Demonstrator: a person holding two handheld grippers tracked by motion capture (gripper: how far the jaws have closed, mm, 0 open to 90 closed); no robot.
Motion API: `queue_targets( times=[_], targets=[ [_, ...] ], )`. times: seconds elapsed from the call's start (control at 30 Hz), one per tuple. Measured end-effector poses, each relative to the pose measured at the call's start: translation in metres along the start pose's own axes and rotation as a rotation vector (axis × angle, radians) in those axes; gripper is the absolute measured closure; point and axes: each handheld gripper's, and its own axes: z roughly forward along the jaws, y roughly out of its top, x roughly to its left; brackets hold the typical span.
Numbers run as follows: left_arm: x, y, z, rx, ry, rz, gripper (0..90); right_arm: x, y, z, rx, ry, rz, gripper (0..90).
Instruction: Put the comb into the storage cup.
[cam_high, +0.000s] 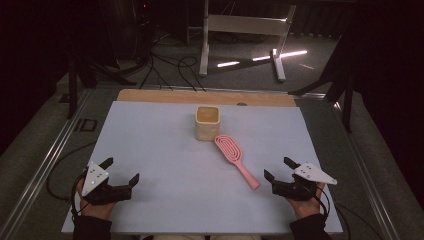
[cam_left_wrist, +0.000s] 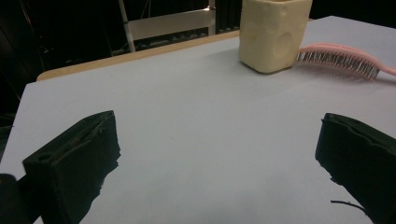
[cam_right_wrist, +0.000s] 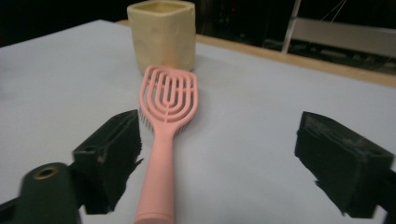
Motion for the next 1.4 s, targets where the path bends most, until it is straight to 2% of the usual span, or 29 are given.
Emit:
queue_targets(
  times=[0.17, 0.4, 0.83, 1.07, 1.4],
  targets=[
    [0.002, 0.001, -0.003, -0.016, -0.002, -0.009, 0.3, -0.003, 0.002, -0.012, -0.059, 0.002, -0.003, 10.7],
    [0.001, 0.001, -0.002, -0.015, -0.013, -0.008, 0.2, -0.006, 0.003, -0.017, -0.088, 0.004, 0.006, 9.7],
    [0.001, 0.001, -0.003, -0.033, -0.025, -0.024, 0.2, -0.007, 0.004, -0.017, -0.084, -0.009, 0.025, 9.4],
    [0.001, 0.0, -0.002, -0.032, -0.027, -0.028, 0.2, -0.005, 0.005, -0.015, -0.072, 0.0, 0.038, 9.3],
    [0.0, 0.0, -0.001, -0.031, -0.021, -0.025, 0.1, -0.006, 0.012, -0.011, -0.022, 0.02, 0.062, 8.9]
  ],
)
